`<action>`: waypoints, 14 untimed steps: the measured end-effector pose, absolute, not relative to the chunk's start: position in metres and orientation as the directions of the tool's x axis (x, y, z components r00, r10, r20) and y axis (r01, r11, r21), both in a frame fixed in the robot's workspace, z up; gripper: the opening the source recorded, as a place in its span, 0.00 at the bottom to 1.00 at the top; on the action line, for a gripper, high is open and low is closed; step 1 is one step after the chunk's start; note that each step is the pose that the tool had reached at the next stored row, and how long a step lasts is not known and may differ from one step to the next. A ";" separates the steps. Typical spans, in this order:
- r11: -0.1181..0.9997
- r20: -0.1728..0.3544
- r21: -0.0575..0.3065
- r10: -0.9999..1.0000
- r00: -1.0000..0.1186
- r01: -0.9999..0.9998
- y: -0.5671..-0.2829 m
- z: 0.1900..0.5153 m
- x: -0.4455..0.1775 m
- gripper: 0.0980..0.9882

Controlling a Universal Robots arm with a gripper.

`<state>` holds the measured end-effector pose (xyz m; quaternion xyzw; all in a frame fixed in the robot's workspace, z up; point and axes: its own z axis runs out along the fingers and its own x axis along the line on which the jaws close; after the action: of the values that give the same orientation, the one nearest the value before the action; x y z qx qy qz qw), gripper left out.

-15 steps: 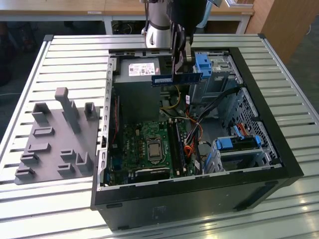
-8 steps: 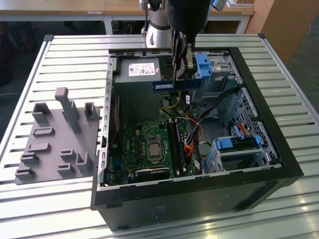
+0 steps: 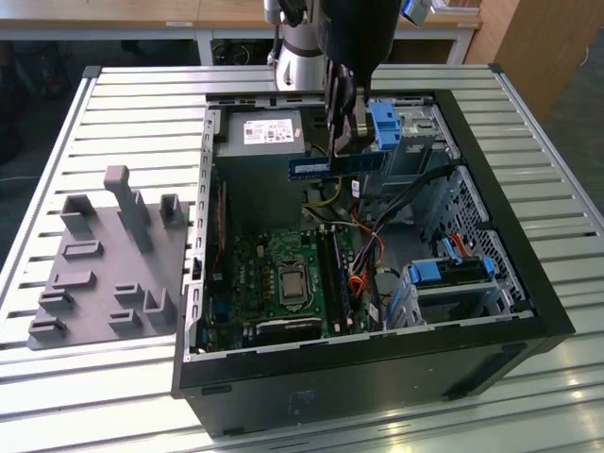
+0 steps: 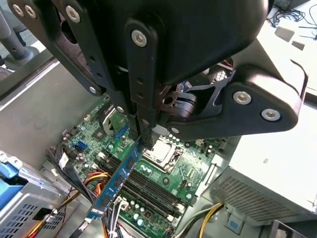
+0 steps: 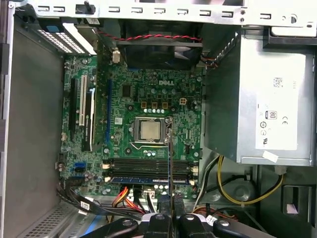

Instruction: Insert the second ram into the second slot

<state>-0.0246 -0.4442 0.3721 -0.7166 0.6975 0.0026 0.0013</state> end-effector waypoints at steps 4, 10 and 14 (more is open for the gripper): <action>-0.027 -0.005 0.002 -1.000 0.027 -1.000 -0.447 0.372 -0.025 0.05; -0.007 -0.002 0.002 -1.000 0.007 -1.000 -0.447 0.372 -0.025 0.05; 0.005 -0.001 0.002 -1.000 -0.005 -1.000 -0.447 0.372 -0.025 0.05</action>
<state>-0.0246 -0.4466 0.3718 -0.7054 0.7088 0.0009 -0.0004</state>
